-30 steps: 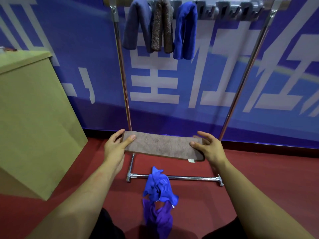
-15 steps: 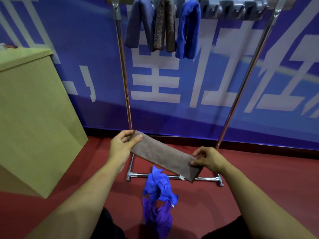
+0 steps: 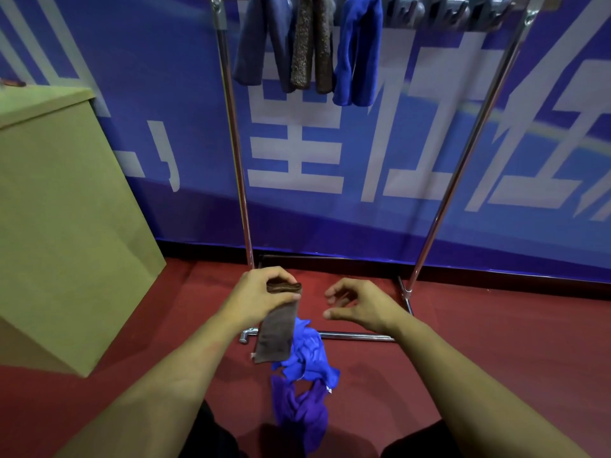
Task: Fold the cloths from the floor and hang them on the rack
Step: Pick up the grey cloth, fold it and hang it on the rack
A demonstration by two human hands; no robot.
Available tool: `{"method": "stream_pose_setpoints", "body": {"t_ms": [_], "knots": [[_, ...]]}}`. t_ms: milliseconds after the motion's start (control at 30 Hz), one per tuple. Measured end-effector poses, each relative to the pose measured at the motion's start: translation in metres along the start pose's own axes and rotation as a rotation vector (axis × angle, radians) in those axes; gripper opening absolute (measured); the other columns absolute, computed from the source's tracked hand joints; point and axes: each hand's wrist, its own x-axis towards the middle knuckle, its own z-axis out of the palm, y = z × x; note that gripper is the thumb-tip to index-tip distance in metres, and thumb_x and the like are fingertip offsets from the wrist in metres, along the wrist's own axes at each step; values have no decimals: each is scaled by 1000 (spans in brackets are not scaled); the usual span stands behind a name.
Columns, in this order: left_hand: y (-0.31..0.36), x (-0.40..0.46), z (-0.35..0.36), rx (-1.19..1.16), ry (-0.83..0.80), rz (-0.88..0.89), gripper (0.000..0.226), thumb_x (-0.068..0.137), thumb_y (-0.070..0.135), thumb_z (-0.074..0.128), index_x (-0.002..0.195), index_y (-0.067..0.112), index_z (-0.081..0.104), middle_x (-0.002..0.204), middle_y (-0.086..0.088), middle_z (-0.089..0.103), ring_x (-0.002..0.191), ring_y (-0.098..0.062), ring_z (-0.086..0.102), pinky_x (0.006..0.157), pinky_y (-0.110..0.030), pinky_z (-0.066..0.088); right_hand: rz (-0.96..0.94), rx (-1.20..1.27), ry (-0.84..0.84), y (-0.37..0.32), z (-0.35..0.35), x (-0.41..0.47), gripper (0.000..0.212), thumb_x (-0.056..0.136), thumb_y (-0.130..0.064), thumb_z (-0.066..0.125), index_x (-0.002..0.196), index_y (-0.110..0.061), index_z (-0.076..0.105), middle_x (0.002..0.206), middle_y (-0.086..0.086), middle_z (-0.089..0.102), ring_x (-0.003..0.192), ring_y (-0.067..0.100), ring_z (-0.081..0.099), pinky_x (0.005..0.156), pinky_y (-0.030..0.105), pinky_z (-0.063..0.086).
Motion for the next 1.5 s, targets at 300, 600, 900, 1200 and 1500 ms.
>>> {"method": "stream_pose_setpoints", "body": {"t_ms": [300, 600, 900, 1200, 1500], "knots": [[20, 0, 12, -226, 30, 47, 26, 69, 9, 90, 85, 24, 74, 85, 13, 77, 82, 0, 70, 81, -14, 51, -51, -146, -115, -14, 24, 0, 47, 72, -50, 84, 109, -23, 72, 106, -10, 76, 96, -3, 68, 85, 27, 56], [20, 4, 12, -516, 79, -75, 48, 72, 35, 87, 113, 18, 70, 112, -2, 76, 110, -15, 69, 97, -31, 53, 39, 311, -57, -28, 18, -4, 19, 84, -18, 81, 97, -5, 75, 88, 7, 79, 78, 9, 70, 64, 28, 56], [26, -9, 24, -612, -267, -322, 45, 82, 41, 76, 110, 6, 74, 107, -11, 77, 102, -23, 72, 92, -34, 55, 31, 790, 339, -51, 4, -6, 20, 90, -10, 72, 104, 6, 72, 93, 20, 77, 80, 26, 74, 67, 38, 61], [36, -6, 25, -670, -53, -254, 37, 77, 30, 77, 107, 9, 74, 104, -12, 77, 98, -26, 73, 91, -41, 56, 70, 726, 386, -48, 0, -6, 28, 92, -26, 72, 100, 1, 73, 87, 19, 77, 71, 21, 72, 66, 35, 59], [37, -2, 14, -919, 15, -302, 32, 78, 25, 72, 100, 1, 72, 93, -15, 76, 82, -19, 73, 73, -25, 59, -155, 276, 687, -41, -12, -11, 14, 97, -34, 64, 98, -21, 68, 100, -10, 71, 96, 0, 64, 88, 24, 49]]}}
